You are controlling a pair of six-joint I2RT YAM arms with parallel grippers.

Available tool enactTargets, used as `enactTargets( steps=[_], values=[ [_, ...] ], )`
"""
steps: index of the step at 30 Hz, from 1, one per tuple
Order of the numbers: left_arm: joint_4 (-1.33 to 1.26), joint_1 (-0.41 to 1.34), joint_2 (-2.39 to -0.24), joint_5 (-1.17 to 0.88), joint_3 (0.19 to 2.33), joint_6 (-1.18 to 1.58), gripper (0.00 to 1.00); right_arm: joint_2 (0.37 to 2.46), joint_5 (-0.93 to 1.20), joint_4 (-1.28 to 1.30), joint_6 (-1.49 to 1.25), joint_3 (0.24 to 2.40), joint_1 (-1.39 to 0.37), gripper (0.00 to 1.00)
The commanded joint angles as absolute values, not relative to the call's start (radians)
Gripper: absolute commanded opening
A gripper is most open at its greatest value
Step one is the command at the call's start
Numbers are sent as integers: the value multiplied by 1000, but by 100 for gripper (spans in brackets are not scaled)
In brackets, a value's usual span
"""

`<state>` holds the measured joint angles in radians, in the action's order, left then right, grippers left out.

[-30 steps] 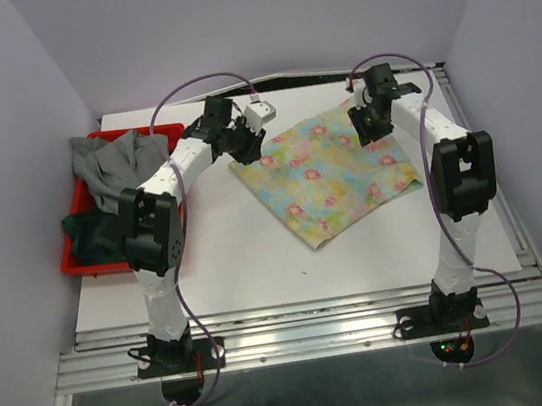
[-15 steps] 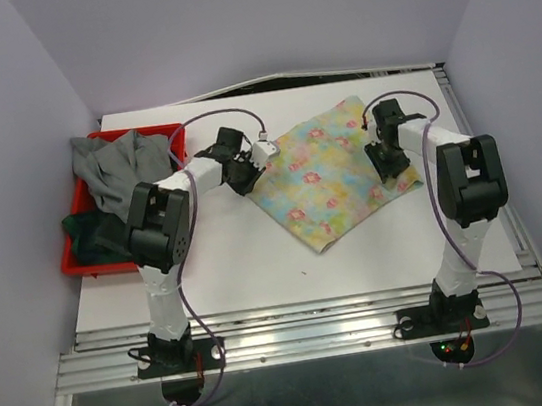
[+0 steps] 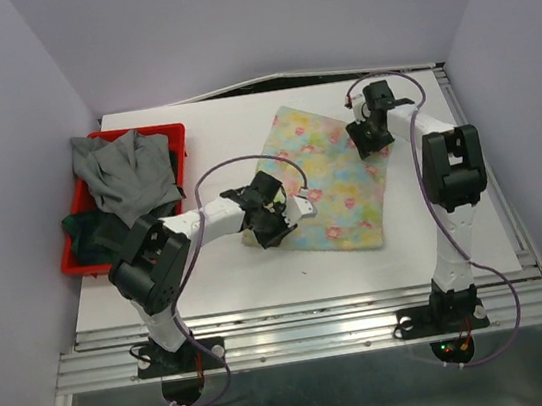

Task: Fold and stack the skirts
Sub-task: Flatten the skirt out

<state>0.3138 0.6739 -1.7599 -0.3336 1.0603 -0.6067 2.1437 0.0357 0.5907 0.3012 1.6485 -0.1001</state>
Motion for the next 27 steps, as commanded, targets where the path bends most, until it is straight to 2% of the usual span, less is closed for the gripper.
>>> enactTargets(
  steps=[1, 6, 13, 16, 17, 21, 23, 27],
  values=[
    [385, 793, -1663, -419, 1031, -529, 26, 2174, 228, 586, 301, 1729, -135, 60],
    [431, 831, -1612, -488, 1145, -466, 32, 2148, 264, 588, 285, 1746, -135, 66],
    [443, 821, -1529, -466, 1229, -446, 35, 2054, 304, 577, 183, 1812, -135, 63],
    [391, 792, -1520, -453, 1200, -426, 35, 2059, 351, 542, 125, 1850, -124, 54],
    [382, 769, -1525, -454, 1193, -423, 35, 2069, 363, 541, 117, 1876, -115, 44],
    [368, 697, -1575, -485, 1193, -391, 34, 2134, 362, 558, 106, 1914, -89, 19],
    [359, 672, -1585, -491, 1192, -380, 33, 2163, 347, 577, 123, 1914, -66, 11],
    [331, 614, -1631, -489, 1192, -362, 33, 2206, 249, 583, 166, 1891, -55, 9]
  ],
)
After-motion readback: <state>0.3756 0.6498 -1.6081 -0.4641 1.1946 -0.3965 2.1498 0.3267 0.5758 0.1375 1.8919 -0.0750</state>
